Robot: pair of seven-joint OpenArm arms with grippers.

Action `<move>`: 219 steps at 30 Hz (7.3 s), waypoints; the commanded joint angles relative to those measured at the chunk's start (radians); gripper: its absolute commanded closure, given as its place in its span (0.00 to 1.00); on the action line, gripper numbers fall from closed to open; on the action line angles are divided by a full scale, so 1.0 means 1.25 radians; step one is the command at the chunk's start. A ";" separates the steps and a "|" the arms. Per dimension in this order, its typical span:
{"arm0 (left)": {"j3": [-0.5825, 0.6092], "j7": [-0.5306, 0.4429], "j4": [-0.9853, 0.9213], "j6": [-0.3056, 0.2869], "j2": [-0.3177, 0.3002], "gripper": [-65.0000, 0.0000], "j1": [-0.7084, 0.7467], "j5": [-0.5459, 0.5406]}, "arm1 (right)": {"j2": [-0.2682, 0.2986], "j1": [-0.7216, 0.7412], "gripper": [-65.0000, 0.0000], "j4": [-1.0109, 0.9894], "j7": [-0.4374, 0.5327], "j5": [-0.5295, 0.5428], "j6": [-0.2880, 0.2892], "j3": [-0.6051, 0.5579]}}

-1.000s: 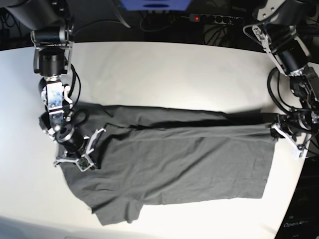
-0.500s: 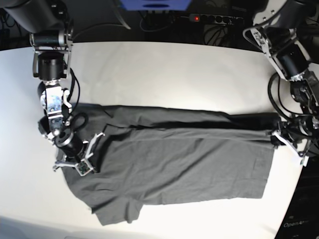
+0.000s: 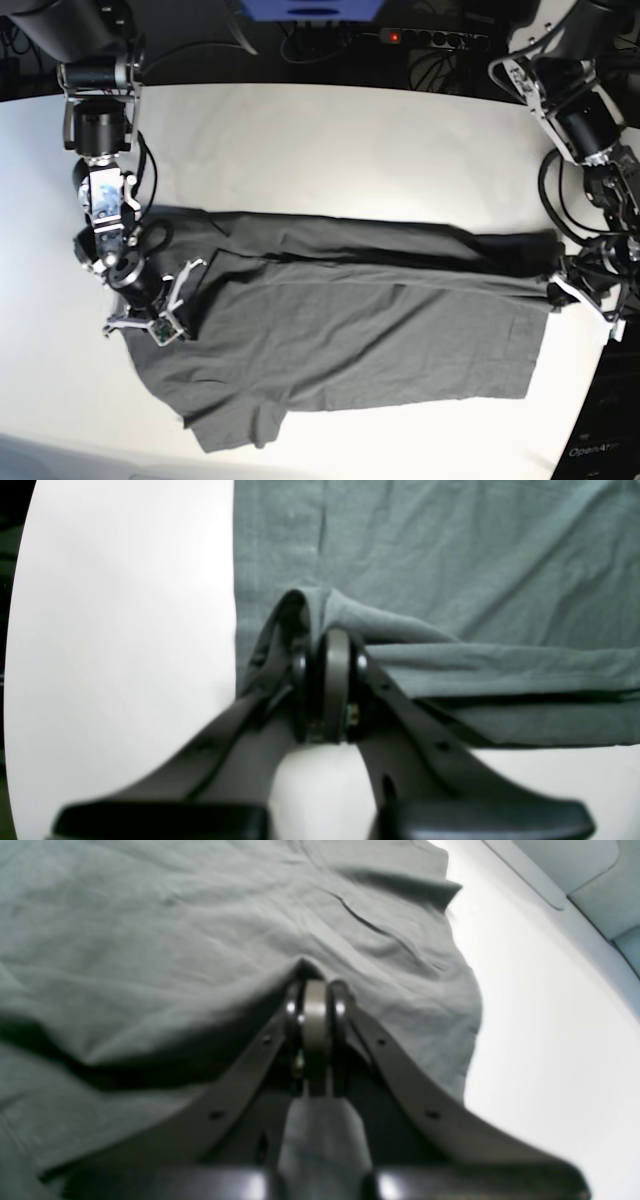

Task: Fold the T-shirt properly
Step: 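Lower the folded edge onto the shirt and hold with both grippers, then regrip the folded edge with both grippers, then drag the folded grey shirt toward the robot with both grippers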

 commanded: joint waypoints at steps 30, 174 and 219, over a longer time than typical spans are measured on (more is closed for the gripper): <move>-0.001 -0.052 0.010 0.002 0.002 0.96 -0.025 -0.013 | 0.023 0.082 0.99 -0.067 0.049 0.012 -0.006 0.004; 0.260 -0.253 -0.210 0.036 0.029 0.96 0.147 0.374 | 0.004 -0.219 0.99 0.106 -0.236 0.052 0.139 0.380; 0.369 -0.160 0.139 0.036 0.124 0.96 0.493 0.372 | -0.002 -0.433 0.99 0.111 -0.196 0.074 0.139 0.480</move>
